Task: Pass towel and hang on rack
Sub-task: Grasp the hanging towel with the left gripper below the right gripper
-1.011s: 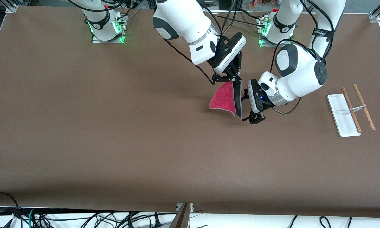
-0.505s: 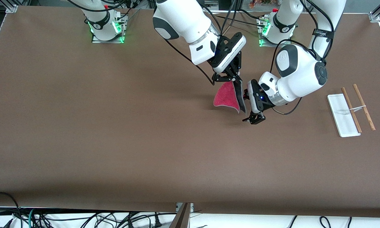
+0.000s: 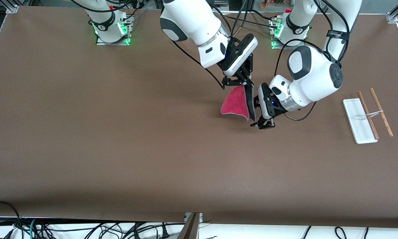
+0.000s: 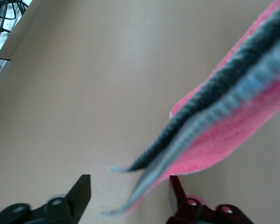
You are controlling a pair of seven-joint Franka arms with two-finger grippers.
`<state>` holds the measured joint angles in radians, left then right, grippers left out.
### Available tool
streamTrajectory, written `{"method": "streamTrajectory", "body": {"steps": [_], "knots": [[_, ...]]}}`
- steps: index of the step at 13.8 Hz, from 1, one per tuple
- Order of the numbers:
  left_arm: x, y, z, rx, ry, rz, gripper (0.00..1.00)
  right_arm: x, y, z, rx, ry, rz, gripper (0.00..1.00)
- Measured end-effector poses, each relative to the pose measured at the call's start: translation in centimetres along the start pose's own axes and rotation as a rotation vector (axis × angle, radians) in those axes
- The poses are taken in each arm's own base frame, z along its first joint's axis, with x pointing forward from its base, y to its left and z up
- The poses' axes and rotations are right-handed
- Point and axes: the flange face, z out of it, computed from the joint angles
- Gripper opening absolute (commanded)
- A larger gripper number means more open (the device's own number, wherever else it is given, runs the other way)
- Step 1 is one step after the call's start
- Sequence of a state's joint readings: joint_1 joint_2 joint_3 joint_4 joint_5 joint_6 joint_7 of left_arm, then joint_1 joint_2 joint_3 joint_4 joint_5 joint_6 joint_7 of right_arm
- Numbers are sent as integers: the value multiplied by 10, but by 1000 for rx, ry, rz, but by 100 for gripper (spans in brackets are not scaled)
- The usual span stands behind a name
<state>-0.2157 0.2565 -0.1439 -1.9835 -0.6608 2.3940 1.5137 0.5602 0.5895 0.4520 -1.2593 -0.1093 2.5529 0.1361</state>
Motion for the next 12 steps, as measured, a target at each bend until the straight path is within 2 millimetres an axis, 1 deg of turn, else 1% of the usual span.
{"method": "streamTrajectory", "body": {"steps": [2, 3, 4, 9, 12], "knots": [[-1, 0, 4, -6, -2, -7, 63, 0, 0, 0, 0, 0, 0, 0], [-2, 0, 5, -8, -3, -9, 49, 0, 0, 0, 0, 0, 0, 0], [-1, 1, 7, -10, -4, -8, 38, 0, 0, 0, 0, 1, 0, 0], [0, 2, 8, -13, -4, -6, 0, 0, 0, 0, 0, 1, 0, 0], [0, 2, 8, -13, -4, -5, 0, 1, 0, -1, 1, 5, 0, 0]]}}
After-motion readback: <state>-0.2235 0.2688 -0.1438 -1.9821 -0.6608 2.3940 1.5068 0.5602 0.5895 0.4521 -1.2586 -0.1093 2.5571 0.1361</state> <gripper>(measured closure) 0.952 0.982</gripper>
